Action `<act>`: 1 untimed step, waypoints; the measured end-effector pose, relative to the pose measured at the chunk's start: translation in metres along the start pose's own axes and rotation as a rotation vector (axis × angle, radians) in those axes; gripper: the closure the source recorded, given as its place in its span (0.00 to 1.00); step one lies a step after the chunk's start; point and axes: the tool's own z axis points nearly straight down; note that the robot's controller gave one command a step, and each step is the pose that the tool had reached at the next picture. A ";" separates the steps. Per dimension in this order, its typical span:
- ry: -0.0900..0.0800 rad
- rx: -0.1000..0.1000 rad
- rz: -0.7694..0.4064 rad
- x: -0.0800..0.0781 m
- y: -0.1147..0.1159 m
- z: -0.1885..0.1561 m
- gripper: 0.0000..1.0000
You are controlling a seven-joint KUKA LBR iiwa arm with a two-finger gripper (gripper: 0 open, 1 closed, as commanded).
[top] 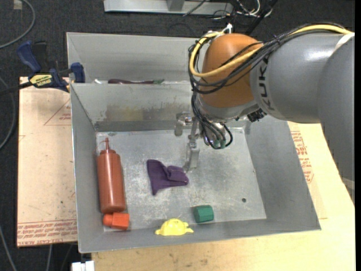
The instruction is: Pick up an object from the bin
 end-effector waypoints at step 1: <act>-0.007 0.000 0.001 -0.002 0.000 -0.005 0.00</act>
Offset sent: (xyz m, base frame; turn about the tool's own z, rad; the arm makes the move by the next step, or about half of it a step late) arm -0.0485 0.0121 -0.0854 -0.2194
